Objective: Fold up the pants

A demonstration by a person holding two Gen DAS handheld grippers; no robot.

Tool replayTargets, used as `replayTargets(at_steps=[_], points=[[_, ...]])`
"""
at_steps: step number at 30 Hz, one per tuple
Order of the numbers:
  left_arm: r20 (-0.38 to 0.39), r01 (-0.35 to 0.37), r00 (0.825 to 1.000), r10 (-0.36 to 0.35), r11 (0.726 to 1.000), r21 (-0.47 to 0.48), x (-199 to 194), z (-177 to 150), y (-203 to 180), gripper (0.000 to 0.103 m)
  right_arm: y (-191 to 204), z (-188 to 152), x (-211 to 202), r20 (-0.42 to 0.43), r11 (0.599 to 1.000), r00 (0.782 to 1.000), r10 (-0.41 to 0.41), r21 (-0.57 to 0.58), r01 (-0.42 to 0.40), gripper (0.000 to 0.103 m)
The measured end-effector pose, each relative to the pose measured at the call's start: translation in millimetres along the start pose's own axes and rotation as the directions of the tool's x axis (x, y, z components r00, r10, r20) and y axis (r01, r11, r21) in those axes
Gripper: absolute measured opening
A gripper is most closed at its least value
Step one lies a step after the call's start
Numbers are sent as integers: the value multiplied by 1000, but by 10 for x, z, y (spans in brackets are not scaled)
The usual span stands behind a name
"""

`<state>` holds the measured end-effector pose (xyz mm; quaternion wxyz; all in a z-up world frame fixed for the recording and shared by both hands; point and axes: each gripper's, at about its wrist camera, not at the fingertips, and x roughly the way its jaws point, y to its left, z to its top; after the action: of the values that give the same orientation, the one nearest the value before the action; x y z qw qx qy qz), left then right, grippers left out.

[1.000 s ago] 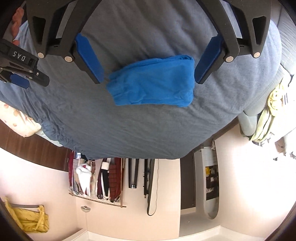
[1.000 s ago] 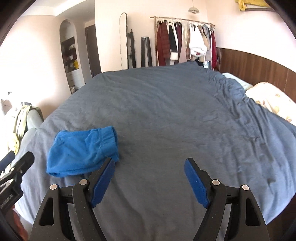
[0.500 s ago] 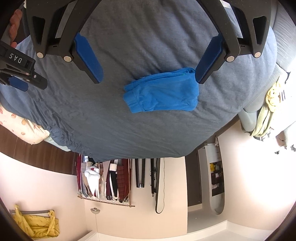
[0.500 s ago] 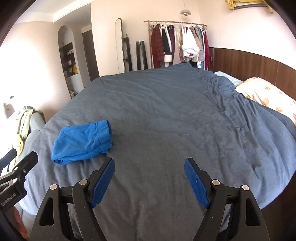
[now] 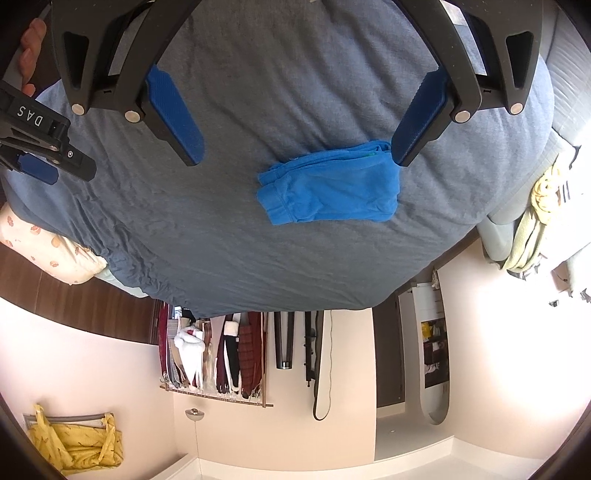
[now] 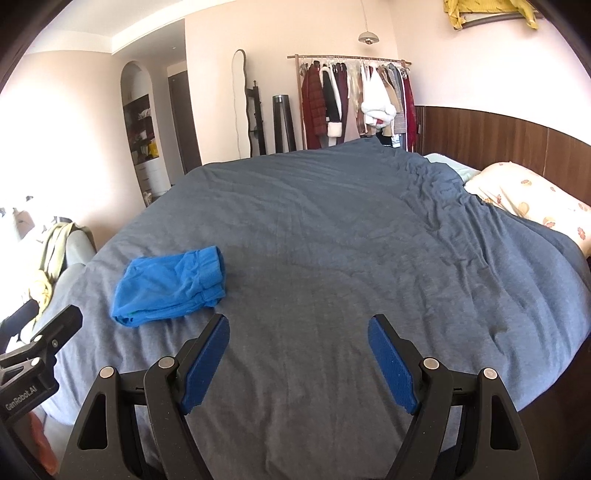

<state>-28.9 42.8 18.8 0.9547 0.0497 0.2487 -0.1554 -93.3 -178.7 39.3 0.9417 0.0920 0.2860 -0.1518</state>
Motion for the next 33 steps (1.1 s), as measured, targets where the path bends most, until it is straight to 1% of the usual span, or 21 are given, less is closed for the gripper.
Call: replayTargets(at_steps=[4,13,18,33], points=[[3,9,1000,-9,1000,-1,-23,0,-12,103,8,-6,-35,13,1000,1000,-2,-9,2,78],[0,16,1000,-16,1000,2,-42,7,-44,103,-5,-4,-37,11,1000,1000,-4,-5,4,78],[-6,2,1000,-2,1000,8,-35,9,-71,103,-7,-4,-34,11,1000,1000,-5,-5,6,78],[-7,2,1000,-2,1000,5,-27,21,-63,103,2,-27,-29,4,1000,1000,-7,-1,7,78]])
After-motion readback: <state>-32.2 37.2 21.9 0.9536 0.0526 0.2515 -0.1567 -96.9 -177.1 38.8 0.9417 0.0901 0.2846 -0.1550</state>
